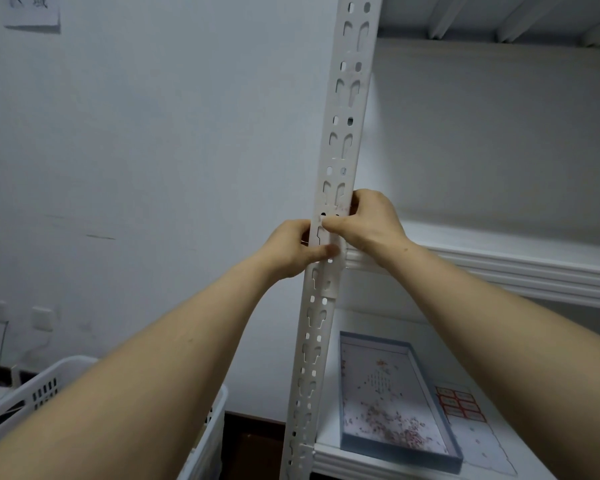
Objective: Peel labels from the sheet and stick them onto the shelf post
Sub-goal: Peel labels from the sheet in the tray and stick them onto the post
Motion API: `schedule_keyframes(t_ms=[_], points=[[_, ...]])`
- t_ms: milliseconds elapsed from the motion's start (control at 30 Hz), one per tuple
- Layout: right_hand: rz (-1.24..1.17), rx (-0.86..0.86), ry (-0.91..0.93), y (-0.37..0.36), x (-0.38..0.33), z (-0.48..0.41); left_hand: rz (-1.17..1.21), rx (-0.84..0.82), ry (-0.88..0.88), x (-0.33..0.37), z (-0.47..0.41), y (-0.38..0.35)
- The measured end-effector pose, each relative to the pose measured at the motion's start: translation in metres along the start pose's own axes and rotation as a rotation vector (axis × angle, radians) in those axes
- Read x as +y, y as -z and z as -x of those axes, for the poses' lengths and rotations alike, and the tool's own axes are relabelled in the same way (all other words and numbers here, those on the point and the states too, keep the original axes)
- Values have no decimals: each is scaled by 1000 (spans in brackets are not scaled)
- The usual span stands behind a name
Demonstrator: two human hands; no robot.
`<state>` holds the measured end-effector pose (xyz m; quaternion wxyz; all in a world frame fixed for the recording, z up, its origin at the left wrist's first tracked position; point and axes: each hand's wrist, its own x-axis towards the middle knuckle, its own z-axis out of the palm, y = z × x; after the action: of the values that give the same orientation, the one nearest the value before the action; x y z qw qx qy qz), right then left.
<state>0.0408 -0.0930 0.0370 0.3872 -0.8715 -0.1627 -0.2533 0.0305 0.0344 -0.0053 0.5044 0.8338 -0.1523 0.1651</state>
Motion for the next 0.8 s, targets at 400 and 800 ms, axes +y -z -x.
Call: schedule_keyframes(t_ms=[400, 800], points=[[89, 63, -12, -5, -3, 1, -21, 8, 10, 0, -2, 0], [387, 293, 839, 26, 28, 6, 26, 4, 33, 0, -1, 0]])
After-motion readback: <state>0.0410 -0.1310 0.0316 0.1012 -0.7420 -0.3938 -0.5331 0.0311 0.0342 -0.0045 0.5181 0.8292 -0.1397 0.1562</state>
